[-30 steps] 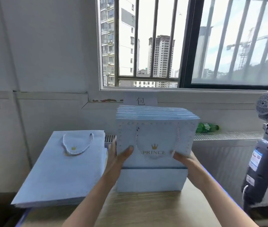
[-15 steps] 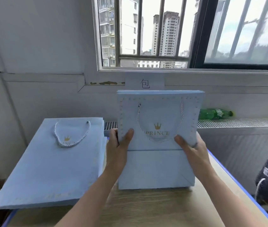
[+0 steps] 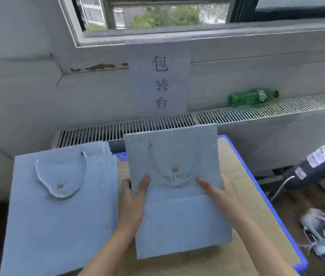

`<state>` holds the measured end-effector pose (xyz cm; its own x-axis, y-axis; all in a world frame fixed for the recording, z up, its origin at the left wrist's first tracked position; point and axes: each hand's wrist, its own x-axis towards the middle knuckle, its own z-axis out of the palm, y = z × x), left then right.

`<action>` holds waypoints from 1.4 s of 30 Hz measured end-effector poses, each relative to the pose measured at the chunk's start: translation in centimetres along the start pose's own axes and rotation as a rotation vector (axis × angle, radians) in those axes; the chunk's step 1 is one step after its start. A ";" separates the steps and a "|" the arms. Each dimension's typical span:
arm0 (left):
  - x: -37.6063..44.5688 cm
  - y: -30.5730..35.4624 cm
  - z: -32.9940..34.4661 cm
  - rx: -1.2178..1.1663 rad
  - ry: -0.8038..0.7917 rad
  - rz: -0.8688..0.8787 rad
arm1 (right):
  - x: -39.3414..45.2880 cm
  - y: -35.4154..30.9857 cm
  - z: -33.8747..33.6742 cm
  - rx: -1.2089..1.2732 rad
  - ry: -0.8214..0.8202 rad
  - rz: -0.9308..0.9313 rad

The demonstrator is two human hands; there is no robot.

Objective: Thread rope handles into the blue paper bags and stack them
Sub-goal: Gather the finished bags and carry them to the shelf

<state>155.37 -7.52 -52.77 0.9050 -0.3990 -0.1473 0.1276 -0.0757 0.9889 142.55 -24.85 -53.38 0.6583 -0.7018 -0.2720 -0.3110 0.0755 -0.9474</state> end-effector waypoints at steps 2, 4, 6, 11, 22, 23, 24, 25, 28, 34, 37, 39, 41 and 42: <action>-0.9 1.2 -0.2 0.047 -0.052 -0.115 | -1.9 0.1 -0.1 0.041 -0.037 0.198; -1.9 2.4 -0.7 0.067 -0.103 -0.239 | -4.1 -1.0 -0.6 0.065 -0.040 0.319; -2.6 4.3 -1.0 0.096 -0.158 -0.346 | -5.9 -3.0 -1.1 0.121 -0.042 0.415; -2.4 7.0 -1.1 0.187 -0.268 -0.491 | -8.8 -6.1 -2.3 0.267 0.039 0.463; -4.6 8.0 5.9 0.352 -0.744 -0.473 | -17.7 -3.2 -6.2 0.371 0.506 0.494; -5.0 7.7 6.6 0.346 -0.775 -0.477 | -18.4 -2.9 -6.8 0.380 0.534 0.499; -5.3 7.4 7.2 0.357 -0.810 -0.470 | -19.0 -2.7 -7.3 0.382 0.561 0.508; -5.8 7.3 7.8 0.355 -0.838 -0.471 | -19.5 -2.3 -7.8 0.385 0.587 0.518; -6.9 7.7 9.9 0.341 -0.905 -0.480 | -20.6 -1.8 -9.4 0.422 0.625 0.510; -9.6 8.0 16.9 0.380 -1.010 -0.479 | -22.0 -0.3 -15.3 0.521 0.693 0.480; -12.8 7.9 22.3 0.446 -1.099 -0.416 | -23.6 1.5 -20.3 0.587 0.765 0.466; -15.3 7.2 26.5 0.517 -1.106 -0.392 | -25.5 2.8 -24.2 0.613 0.806 0.456; -18.5 6.8 30.3 0.571 -1.164 -0.390 | -28.1 3.8 -27.6 0.627 0.866 0.460; -20.5 7.1 32.0 0.593 -1.217 -0.397 | -29.5 4.1 -29.0 0.643 0.897 0.452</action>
<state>124.70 -29.12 -43.27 -0.1006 -0.7663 -0.6346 -0.1751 -0.6142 0.7695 101.93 -24.40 -44.33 -0.2158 -0.7461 -0.6298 0.1770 0.6044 -0.7767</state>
